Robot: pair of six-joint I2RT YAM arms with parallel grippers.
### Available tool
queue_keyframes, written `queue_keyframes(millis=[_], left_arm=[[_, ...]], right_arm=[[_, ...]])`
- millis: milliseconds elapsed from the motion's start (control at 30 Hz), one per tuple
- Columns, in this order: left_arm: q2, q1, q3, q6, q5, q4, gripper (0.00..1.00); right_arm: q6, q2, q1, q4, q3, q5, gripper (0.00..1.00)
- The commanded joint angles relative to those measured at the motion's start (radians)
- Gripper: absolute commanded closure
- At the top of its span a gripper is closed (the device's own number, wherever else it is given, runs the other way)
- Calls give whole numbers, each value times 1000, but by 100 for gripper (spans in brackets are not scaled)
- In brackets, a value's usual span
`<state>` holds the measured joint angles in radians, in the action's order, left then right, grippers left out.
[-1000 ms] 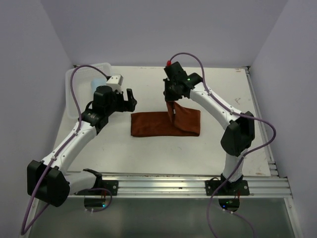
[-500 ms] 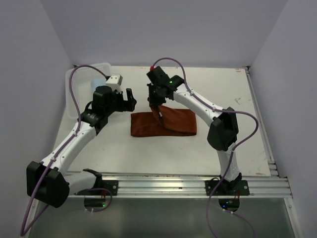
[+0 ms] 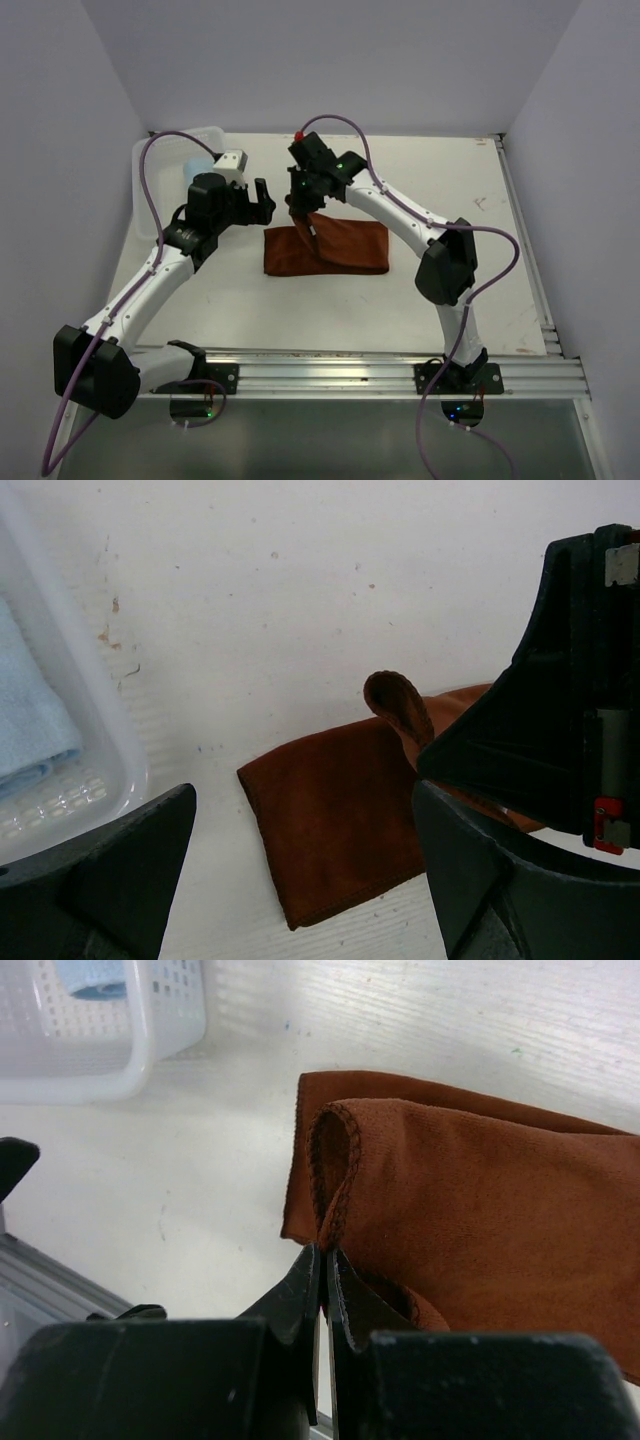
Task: Roll the towels
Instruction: Fold the towel
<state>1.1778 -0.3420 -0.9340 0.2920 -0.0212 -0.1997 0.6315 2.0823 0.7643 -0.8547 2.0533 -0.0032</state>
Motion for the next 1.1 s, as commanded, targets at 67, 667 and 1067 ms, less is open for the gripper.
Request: queue_keyframes(millis=[67,667,1067], left_arm=[[-26,-5,6,-10,17,19,7],[-29,-6,8,-11,12,19,7],[-43,-8,1,-19,17,10,6]], right_arm=[[69,16,20,88,1,-104,100],[142,150,36,236,-42,-184,100],[157,127,17,295,-70,-199,57]])
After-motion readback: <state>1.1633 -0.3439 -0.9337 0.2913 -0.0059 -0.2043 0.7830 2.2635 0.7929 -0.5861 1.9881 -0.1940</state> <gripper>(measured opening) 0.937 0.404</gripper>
